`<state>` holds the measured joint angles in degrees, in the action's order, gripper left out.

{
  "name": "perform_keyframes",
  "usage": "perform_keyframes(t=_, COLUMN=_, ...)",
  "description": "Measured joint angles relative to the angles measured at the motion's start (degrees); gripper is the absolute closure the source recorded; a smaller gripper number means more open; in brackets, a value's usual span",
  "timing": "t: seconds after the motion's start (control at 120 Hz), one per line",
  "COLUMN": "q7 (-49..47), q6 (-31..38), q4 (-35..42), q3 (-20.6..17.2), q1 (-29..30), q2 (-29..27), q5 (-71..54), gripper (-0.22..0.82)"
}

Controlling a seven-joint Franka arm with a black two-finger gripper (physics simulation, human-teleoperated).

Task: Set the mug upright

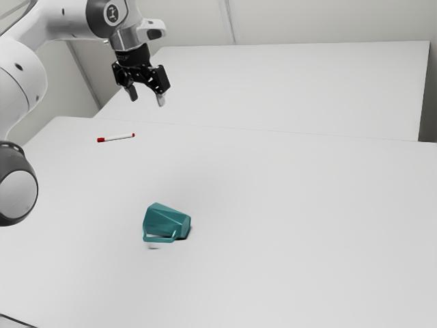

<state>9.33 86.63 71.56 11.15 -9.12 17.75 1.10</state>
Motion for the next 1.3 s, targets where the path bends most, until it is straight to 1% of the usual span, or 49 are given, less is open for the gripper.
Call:
perform_keyframes(t=0.2, q7=0.44, q6=-0.02, q4=-0.06, q3=-0.02, q1=0.22, q2=-0.68, q5=-0.09, gripper=0.00)
perform_keyframes(t=0.3, q7=0.63, q6=0.27, q4=1.95, q3=-0.12, q1=0.16, q2=-2.93, q5=0.41, gripper=0.00)
perform_keyframes(t=0.367, q7=0.78, q6=0.73, q4=7.70, q3=0.21, q1=0.21, q2=-6.25, q5=2.25, gripper=0.00)
perform_keyframes(t=0.492, q7=1.62, q6=3.00, q4=23.81, q3=3.70, q1=1.43, q2=-13.73, q5=9.19, gripper=0.00)
perform_keyframes(t=0.558, q7=2.57, q6=4.70, q4=30.54, q3=5.76, q1=2.38, q2=-16.02, q5=12.94, gripper=0.00)
perform_keyframes(t=0.675, q7=4.64, q6=6.78, q4=38.99, q3=8.81, q1=4.66, q2=-18.07, q5=18.69, gripper=0.00)
perform_keyframes(t=0.883, q7=8.67, q6=10.04, q4=47.21, q3=10.87, q1=11.90, q2=-18.31, q5=23.46, gripper=0.00)
perform_keyframes(t=1.025, q7=11.65, q6=13.05, q4=49.10, q3=11.25, q1=16.69, q2=-16.49, q5=26.28, gripper=0.00)
perform_keyframes(t=1.075, q7=12.73, q6=14.22, q4=49.29, q3=11.27, q1=17.38, q2=-15.82, q5=27.58, gripper=0.00)
perform_keyframes(t=1.108, q7=13.51, q6=15.28, q4=49.30, q3=11.28, q1=16.75, q2=-15.08, q5=28.73, gripper=0.00)
perform_keyframes(t=1.142, q7=14.35, q6=16.52, q4=49.24, q3=11.27, q1=14.67, q2=-14.25, q5=30.10, gripper=0.00)
perform_keyframes(t=1.242, q7=16.64, q6=19.71, q4=48.99, q3=11.18, q1=2.09, q2=-12.23, q5=33.71, gripper=0.00)
perform_keyframes(t=1.267, q7=17.17, q6=20.40, q4=48.98, q3=11.13, q1=-0.11, q2=-11.87, q5=34.44, gripper=0.00)
perform_keyframes(t=1.3, q7=17.86, q6=21.25, q4=49.01, q3=11.09, q1=-1.53, q2=-11.44, q5=35.26, gripper=0.00)
